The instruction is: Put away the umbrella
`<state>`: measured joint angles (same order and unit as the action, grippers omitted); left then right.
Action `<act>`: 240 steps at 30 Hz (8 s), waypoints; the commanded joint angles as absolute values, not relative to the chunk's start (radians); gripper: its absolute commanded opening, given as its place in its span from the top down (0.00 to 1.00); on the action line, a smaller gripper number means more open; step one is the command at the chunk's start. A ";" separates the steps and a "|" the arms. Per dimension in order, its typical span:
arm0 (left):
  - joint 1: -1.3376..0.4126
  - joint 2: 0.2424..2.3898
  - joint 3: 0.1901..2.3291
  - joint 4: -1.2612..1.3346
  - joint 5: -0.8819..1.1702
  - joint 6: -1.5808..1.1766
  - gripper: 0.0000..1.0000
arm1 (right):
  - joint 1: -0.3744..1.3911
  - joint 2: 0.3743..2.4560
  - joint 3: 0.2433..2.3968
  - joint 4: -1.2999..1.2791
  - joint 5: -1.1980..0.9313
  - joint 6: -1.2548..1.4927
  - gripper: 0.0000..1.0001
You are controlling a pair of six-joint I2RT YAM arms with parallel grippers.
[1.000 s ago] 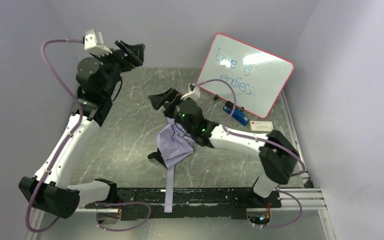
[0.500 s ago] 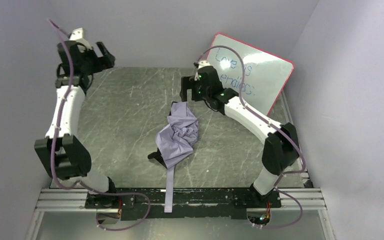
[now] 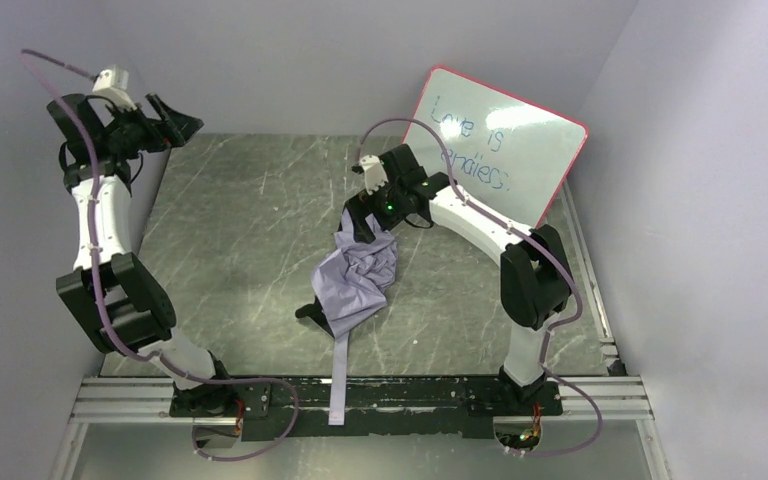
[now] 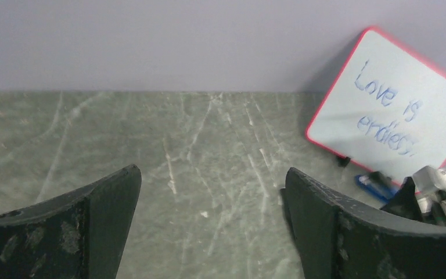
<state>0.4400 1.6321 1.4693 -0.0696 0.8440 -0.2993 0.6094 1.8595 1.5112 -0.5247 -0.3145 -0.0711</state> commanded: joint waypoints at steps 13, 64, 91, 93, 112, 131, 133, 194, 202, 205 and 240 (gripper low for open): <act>0.274 1.652 1.728 -0.315 0.744 0.052 0.02 | 0.597 1.803 1.464 -0.519 -0.450 -0.180 0.00; -0.202 1.370 0.843 -0.144 0.869 0.574 0.02 | 0.908 1.757 0.857 -0.078 -0.071 -0.540 0.86; -0.253 1.441 1.017 -0.168 0.970 0.667 0.02 | 1.178 1.763 0.646 0.277 0.406 -0.695 1.00; -0.277 1.457 1.026 -0.209 0.970 0.705 0.02 | 1.196 1.771 0.646 0.288 0.419 -0.694 1.00; -0.476 1.650 1.053 -0.608 0.827 1.141 0.02 | 1.276 1.775 0.636 0.317 0.489 -0.680 1.00; -0.609 1.711 0.949 -0.526 0.643 1.088 0.13 | 1.292 1.720 0.629 0.372 0.530 -0.666 1.00; -0.617 1.716 0.940 -0.521 0.623 1.089 0.21 | 1.294 1.710 0.632 0.380 0.540 -0.668 1.00; -0.474 1.521 0.752 0.094 0.050 0.863 0.95 | 1.114 1.408 0.640 0.076 0.319 0.896 0.27; -0.474 1.509 0.721 0.091 0.018 0.838 0.95 | 1.322 1.566 0.671 0.191 0.492 0.632 0.24; -0.474 1.508 0.724 0.084 0.022 0.830 0.95 | 1.348 1.630 0.722 0.143 0.501 0.599 0.22; -0.473 1.521 0.764 0.038 0.053 0.836 0.95 | 1.329 1.893 0.874 -0.429 0.454 0.802 0.95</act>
